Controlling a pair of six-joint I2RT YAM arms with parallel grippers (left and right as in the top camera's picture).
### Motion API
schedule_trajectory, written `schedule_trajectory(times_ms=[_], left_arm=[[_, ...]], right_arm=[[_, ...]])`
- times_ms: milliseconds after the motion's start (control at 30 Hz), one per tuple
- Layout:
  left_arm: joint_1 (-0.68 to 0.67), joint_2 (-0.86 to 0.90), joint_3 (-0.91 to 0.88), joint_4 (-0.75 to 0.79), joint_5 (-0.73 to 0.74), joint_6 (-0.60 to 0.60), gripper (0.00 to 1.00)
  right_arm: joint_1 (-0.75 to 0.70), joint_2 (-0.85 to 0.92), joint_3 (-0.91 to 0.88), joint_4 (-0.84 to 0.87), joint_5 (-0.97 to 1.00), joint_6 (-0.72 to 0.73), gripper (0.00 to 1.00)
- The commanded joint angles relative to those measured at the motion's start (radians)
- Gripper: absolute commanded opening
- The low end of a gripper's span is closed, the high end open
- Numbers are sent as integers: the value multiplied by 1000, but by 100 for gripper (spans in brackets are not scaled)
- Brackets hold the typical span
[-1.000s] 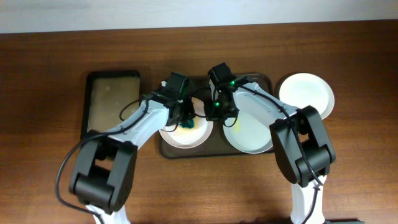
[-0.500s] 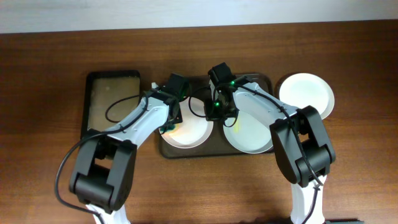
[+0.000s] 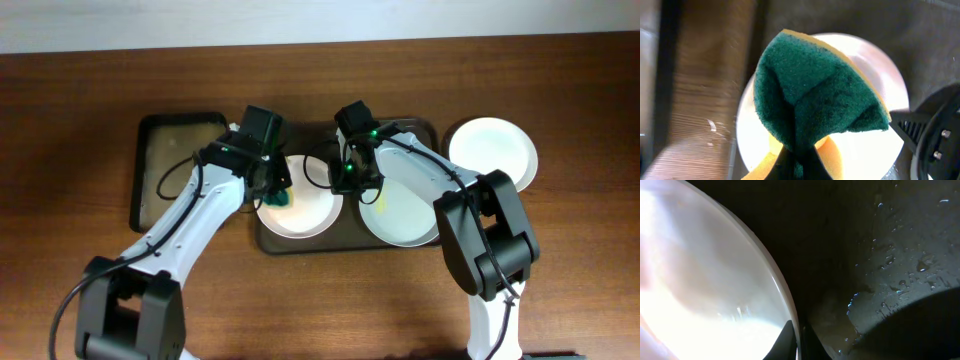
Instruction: Clean dirty plates on tray and stack at the side
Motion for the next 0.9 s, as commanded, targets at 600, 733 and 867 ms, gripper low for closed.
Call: schedule_trajectory(times_ms=[600,733,867], left_arm=[[-59,194,-26,-133,-420,-35,0],[-4,127,-17,-133,-419,-35,0],[65,4,4,-133,-363,-34,0]], right_arm=[[-7,31,-35,-13,140,8,4],[-6,25,1,-60,136,0,4],[-6,9,106,-159,140,-38,4]])
